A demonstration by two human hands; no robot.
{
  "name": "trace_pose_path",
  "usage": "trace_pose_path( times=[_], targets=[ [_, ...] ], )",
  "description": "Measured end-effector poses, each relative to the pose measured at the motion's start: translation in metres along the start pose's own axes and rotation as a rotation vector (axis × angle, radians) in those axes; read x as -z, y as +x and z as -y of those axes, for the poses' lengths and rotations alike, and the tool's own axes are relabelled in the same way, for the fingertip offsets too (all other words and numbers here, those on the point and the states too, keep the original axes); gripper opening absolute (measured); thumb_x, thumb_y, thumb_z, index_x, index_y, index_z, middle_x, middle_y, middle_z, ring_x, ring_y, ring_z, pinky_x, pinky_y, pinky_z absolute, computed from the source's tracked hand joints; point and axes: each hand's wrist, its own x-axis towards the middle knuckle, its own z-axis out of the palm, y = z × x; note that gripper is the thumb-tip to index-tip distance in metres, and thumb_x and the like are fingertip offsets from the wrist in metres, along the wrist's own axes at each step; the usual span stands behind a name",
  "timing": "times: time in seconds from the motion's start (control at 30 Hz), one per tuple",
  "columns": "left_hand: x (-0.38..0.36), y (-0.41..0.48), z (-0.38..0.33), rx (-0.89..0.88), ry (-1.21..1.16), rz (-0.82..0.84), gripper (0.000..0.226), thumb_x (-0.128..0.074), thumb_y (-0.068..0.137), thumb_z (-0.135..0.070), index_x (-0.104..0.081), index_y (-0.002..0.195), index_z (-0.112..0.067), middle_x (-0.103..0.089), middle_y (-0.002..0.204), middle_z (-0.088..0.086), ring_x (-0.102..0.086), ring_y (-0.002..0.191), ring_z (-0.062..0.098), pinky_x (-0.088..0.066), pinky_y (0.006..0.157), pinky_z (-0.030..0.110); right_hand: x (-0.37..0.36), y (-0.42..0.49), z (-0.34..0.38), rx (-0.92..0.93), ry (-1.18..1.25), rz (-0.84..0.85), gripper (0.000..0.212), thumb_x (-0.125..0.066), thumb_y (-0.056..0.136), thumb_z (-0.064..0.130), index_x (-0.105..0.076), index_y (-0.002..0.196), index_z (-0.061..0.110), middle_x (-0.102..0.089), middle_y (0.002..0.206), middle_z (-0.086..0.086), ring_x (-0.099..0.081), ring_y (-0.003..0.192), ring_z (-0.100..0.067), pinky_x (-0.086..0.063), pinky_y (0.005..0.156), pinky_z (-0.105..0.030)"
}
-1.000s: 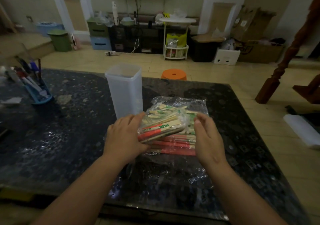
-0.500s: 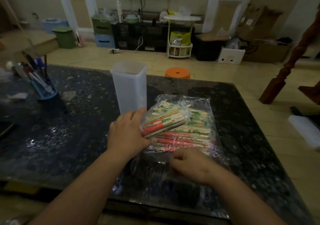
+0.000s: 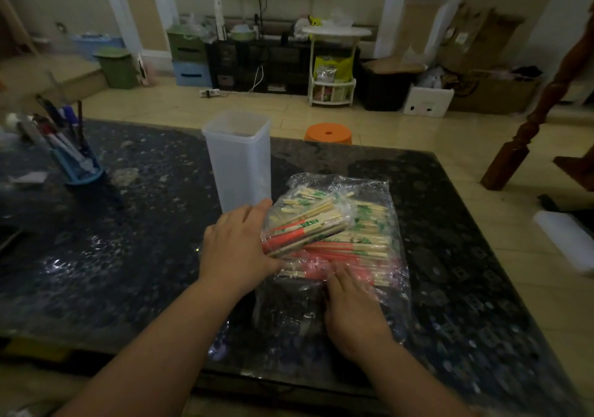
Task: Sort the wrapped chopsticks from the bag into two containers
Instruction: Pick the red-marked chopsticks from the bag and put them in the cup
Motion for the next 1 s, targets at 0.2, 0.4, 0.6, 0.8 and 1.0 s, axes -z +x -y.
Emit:
trace_pose_path(
  times=[0.2, 0.4, 0.6, 0.8, 1.0],
  targets=[
    [-0.001, 0.003, 0.002, 0.006, 0.005, -0.006, 0.108, -0.081, 0.067, -0.061, -0.022, 0.153, -0.036, -0.043, 0.147, -0.004, -0.039, 0.134, 0.023, -0.032, 0.109, 0.044, 0.0, 0.008, -0.001, -0.036, -0.032, -0.127, 0.059, -0.041, 0.096, 0.01, -0.025, 0.152, 0.019, -0.019, 0.158, -0.003, -0.033, 0.139, -0.033, -0.028, 0.113, -0.046],
    [0.0, 0.002, 0.0, 0.012, -0.003, -0.002, 0.107, -0.083, 0.066, -0.057, -0.024, 0.153, -0.036, -0.043, 0.147, -0.004, -0.038, 0.135, 0.022, -0.031, 0.11, 0.044, 0.003, 0.01, -0.002, -0.031, -0.073, -0.127, 0.055, -0.04, 0.097, 0.014, -0.03, 0.15, 0.025, -0.024, 0.157, 0.0, -0.042, 0.13, -0.029, -0.043, 0.099, -0.043],
    [-0.001, 0.001, 0.001, 0.007, -0.006, 0.008, 0.109, -0.082, 0.065, -0.062, -0.023, 0.153, -0.037, -0.043, 0.144, -0.004, -0.039, 0.133, 0.022, -0.032, 0.108, 0.043, -0.001, 0.013, -0.006, 0.014, -0.075, -0.174, 0.045, -0.046, 0.092, 0.015, -0.051, 0.134, 0.029, -0.044, 0.141, 0.004, -0.036, 0.125, -0.026, -0.042, 0.101, -0.039],
    [-0.002, 0.002, 0.002, 0.006, -0.002, 0.004, 0.111, -0.082, 0.063, -0.063, -0.022, 0.153, -0.038, -0.044, 0.144, -0.004, -0.04, 0.133, 0.022, -0.033, 0.108, 0.045, -0.003, 0.014, -0.009, 0.051, -0.085, -0.207, 0.044, -0.046, 0.093, 0.017, -0.051, 0.134, 0.032, -0.051, 0.132, 0.005, -0.04, 0.12, -0.024, -0.036, 0.101, -0.038],
    [-0.005, 0.003, 0.003, 0.001, 0.007, 0.013, 0.11, -0.082, 0.064, -0.061, -0.021, 0.153, -0.038, -0.044, 0.145, -0.004, -0.04, 0.133, 0.022, -0.033, 0.109, 0.045, -0.004, 0.013, -0.008, 0.048, -0.108, -0.237, 0.049, -0.047, 0.091, 0.018, -0.047, 0.139, 0.032, -0.047, 0.137, 0.002, -0.041, 0.12, -0.028, -0.034, 0.103, -0.04]
  ],
)
